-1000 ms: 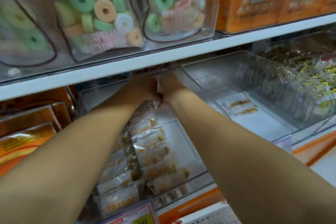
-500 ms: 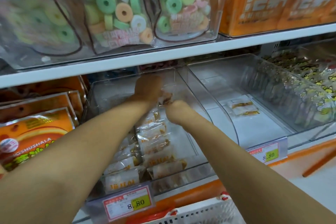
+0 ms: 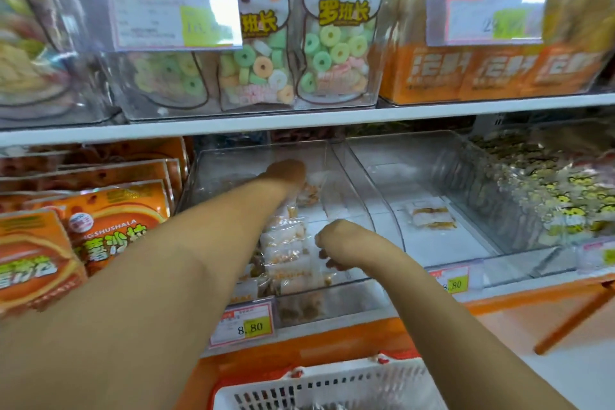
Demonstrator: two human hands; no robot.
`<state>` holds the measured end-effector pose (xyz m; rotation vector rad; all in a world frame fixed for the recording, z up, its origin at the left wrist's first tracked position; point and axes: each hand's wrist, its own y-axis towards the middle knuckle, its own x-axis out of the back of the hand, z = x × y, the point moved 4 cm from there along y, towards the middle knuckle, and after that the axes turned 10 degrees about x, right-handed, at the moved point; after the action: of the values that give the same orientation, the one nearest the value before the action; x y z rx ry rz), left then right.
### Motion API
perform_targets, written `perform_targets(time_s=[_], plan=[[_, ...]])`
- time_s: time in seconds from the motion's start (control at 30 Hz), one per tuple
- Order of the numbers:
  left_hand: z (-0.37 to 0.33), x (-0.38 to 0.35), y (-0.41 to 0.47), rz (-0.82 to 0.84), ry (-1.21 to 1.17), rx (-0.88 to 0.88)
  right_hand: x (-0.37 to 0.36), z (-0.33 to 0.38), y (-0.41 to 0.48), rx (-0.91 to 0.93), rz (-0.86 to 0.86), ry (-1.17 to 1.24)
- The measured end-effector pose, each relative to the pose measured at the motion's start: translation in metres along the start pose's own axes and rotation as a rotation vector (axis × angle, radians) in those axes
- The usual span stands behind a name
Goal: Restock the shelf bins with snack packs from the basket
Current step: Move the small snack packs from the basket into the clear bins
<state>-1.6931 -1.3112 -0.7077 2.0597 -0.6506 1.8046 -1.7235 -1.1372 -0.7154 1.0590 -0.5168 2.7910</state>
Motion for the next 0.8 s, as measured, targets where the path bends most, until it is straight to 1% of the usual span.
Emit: perform_targets(time_s=[0.07, 0.13, 0.2, 0.3, 0.33, 0.4, 0.43, 0.47, 0.57, 0.63, 0.67, 0.73, 0.8], plan=[[-0.004, 0.003, -0.003, -0.042, -0.018, -0.007, -0.001, -0.001, -0.009, 0.016, 0.013, -0.046], [-0.006, 0.009, -0.012, -0.1, -0.022, -0.019, 0.004, 0.006, -0.021, 0.062, -0.032, -0.042], [-0.006, 0.013, -0.026, -0.139, -0.031, -0.026, 0.013, 0.01, -0.04, 0.118, -0.143, -0.007], [-0.003, 0.017, -0.064, -0.174, -0.045, -0.054, 0.027, 0.01, -0.066, 0.248, -0.308, 0.107], [-0.002, 0.021, -0.082, -0.236, -0.067, -0.069, 0.03, 0.009, -0.074, 0.269, -0.341, 0.139], [0.001, 0.03, -0.125, -0.398, -0.195, -0.135, 0.03, -0.002, -0.086, 0.278, -0.398, 0.113], [0.001, 0.033, -0.148, -0.462, -0.256, -0.185, 0.027, -0.008, -0.092, 0.273, -0.406, 0.079], [0.0, 0.034, -0.17, -0.485, -0.283, -0.241, 0.022, -0.015, -0.097, 0.259, -0.388, 0.055], [-0.006, 0.02, -0.226, -0.397, -0.262, -0.368, -0.001, -0.043, -0.105, 0.198, -0.225, 0.018], [-0.007, 0.001, -0.247, -0.304, -0.186, -0.398, -0.02, -0.062, -0.106, 0.151, -0.118, -0.023], [-0.005, -0.011, -0.255, -0.218, -0.135, -0.393, -0.03, -0.072, -0.106, 0.118, -0.064, -0.04], [0.003, -0.042, -0.265, 0.015, -0.008, -0.343, -0.055, -0.098, -0.104, 0.03, 0.024, -0.088], [0.016, -0.076, -0.27, 0.25, 0.062, -0.228, -0.082, -0.126, -0.102, -0.043, 0.102, -0.109]])
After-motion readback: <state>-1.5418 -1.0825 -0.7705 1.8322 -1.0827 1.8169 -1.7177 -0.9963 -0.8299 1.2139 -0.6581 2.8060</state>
